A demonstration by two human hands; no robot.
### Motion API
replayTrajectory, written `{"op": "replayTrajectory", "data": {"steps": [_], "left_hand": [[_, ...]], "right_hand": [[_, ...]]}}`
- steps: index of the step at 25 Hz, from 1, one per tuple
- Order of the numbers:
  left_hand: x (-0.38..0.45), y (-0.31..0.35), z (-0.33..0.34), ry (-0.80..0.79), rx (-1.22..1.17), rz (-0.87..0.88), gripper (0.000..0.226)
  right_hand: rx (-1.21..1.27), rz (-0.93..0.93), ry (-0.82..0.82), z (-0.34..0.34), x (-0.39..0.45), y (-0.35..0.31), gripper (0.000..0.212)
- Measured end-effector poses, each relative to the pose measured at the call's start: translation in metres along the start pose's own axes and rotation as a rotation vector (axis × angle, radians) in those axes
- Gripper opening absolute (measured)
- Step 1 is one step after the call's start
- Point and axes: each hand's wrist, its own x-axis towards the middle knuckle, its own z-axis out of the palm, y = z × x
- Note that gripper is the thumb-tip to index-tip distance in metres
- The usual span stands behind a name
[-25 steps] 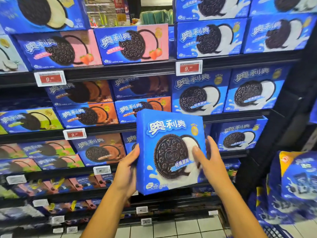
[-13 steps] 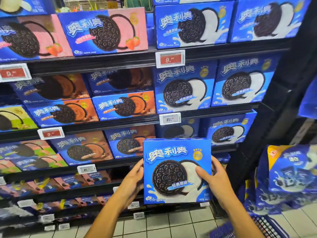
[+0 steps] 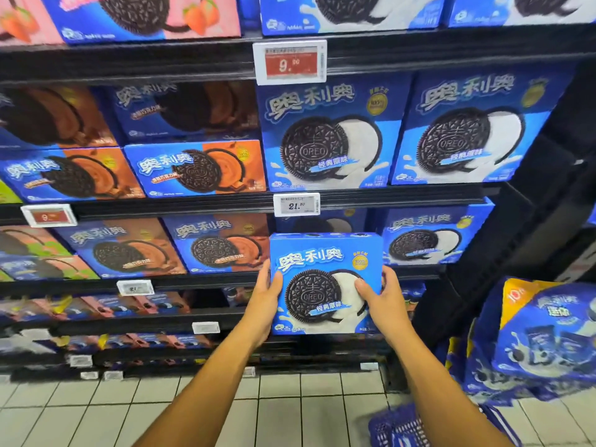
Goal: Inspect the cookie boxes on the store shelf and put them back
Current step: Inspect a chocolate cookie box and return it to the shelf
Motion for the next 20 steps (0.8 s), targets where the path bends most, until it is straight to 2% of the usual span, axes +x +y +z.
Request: {"op": "replayTrajectory", "data": {"steps": [4, 6, 10, 14, 17, 20], "left_hand": [[0.024, 0.017, 0.013, 0.066, 0.337, 0.058, 0.036], [0.037, 0.020, 0.011, 0.091, 0.404, 0.048, 0.034], [0.052, 0.025, 0.015, 0.156, 0.405, 0.031, 0.035], [0.060, 0.042, 0.025, 0.145, 0.308, 0.062, 0.028], [0.067, 0.054, 0.031, 0.138, 0.300, 0.026, 0.031], [0.064, 0.060, 0.036, 0.142, 0.240, -0.001, 0.020]], "right_hand": [[-0.072, -0.013, 0.022, 0.003, 0.028, -0.002, 0.042], [-0.111, -0.016, 0.016, 0.006, 0.038, -0.004, 0.044], [-0.176, -0.052, 0.039, 0.011, 0.052, -0.012, 0.043], [-0.194, -0.087, 0.088, 0.011, 0.063, -0.023, 0.042], [-0.239, -0.103, 0.122, 0.011, 0.070, -0.028, 0.042], [-0.321, -0.084, 0.120, 0.011, 0.074, -0.033, 0.050]]}}
